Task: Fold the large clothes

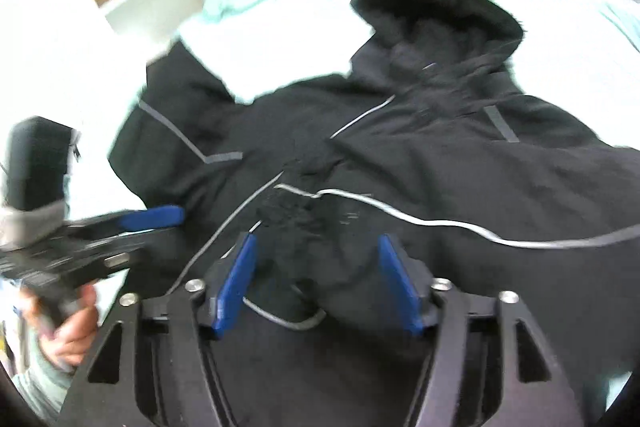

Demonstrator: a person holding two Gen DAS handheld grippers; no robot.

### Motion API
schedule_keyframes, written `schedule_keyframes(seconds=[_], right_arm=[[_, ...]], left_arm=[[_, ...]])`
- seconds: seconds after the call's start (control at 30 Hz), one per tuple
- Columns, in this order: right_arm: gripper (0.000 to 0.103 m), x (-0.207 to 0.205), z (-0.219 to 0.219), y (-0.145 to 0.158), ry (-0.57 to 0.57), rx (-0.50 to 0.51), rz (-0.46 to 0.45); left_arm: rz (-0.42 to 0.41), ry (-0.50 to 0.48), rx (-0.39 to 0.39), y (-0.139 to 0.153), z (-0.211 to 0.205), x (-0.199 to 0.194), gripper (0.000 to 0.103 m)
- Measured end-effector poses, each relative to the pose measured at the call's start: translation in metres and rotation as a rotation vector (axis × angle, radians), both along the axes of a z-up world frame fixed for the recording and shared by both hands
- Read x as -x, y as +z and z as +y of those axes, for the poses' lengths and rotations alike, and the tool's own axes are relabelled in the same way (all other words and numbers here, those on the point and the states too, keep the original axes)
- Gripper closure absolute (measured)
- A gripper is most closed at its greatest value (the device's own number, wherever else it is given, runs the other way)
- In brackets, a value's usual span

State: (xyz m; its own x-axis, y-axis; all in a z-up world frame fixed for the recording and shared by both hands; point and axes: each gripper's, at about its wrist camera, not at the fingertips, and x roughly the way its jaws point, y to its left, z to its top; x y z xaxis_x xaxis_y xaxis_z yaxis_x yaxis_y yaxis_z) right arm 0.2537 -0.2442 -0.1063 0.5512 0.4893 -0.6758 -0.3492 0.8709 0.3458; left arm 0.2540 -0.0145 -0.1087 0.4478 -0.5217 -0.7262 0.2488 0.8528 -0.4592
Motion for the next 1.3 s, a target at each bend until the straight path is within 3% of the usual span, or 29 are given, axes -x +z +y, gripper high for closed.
schedule_keyframes(seconds=[0.3,0.33,0.43,0.47,0.57,0.7,0.8,0.87,0.9,0.97,1.07,1.13,1.2,1.23,1.27,1.3], right_arm=[[0.034,0.029,-0.090,0.012,-0.152,0.094,-0.044],[0.034,0.031,-0.096,0.010,-0.162,0.106,-0.045],[0.034,0.035,-0.106,0.008,-0.178,0.147,-0.054],[0.034,0.035,-0.109,0.008,-0.185,0.165,-0.059],[0.034,0.028,-0.113,0.007,-0.207,0.199,-0.060],[0.033,0.005,-0.108,0.003,-0.213,0.246,-0.046],[0.027,-0.015,-0.096,-0.013,-0.210,0.301,-0.025],[0.027,-0.033,-0.085,-0.038,-0.197,0.353,0.027],[0.027,-0.044,-0.080,-0.060,-0.181,0.386,0.110],[0.026,-0.058,-0.075,-0.100,-0.173,0.424,0.224],[0.025,-0.058,-0.074,-0.092,-0.166,0.449,0.215],[0.026,-0.055,-0.079,-0.074,-0.159,0.434,0.199],[0.026,-0.054,-0.082,-0.051,-0.160,0.407,0.130],[0.026,-0.056,-0.084,-0.036,-0.177,0.399,0.080],[0.026,-0.062,-0.086,-0.023,-0.205,0.388,0.039],[0.026,-0.067,-0.087,-0.018,-0.222,0.375,0.025]], left_arm=[[0.090,0.016,-0.030,-0.045,-0.045,-0.048,0.020],[0.096,0.021,-0.037,-0.048,-0.048,-0.053,0.027],[0.033,0.052,-0.161,-0.044,-0.056,-0.059,0.072],[-0.001,0.047,-0.152,-0.036,-0.054,-0.060,0.081],[-0.079,0.080,-0.066,-0.008,-0.032,-0.058,0.086],[-0.183,0.168,-0.100,0.021,0.018,-0.048,0.086],[-0.099,0.167,-0.116,0.003,0.052,-0.052,0.086],[0.012,0.159,-0.194,-0.027,0.058,-0.060,0.083],[0.059,0.159,-0.241,-0.044,0.057,-0.063,0.081],[0.049,0.149,-0.250,-0.056,0.056,-0.061,0.079],[-0.022,0.141,-0.240,-0.039,0.057,-0.049,0.077],[-0.109,0.153,-0.236,-0.012,0.062,-0.033,0.076],[-0.216,0.171,-0.220,0.019,0.065,-0.017,0.065],[-0.261,0.166,-0.196,0.033,0.064,-0.010,0.048],[-0.283,0.154,-0.181,0.042,0.061,-0.008,0.038],[-0.294,0.127,-0.173,0.050,0.053,-0.008,0.038]])
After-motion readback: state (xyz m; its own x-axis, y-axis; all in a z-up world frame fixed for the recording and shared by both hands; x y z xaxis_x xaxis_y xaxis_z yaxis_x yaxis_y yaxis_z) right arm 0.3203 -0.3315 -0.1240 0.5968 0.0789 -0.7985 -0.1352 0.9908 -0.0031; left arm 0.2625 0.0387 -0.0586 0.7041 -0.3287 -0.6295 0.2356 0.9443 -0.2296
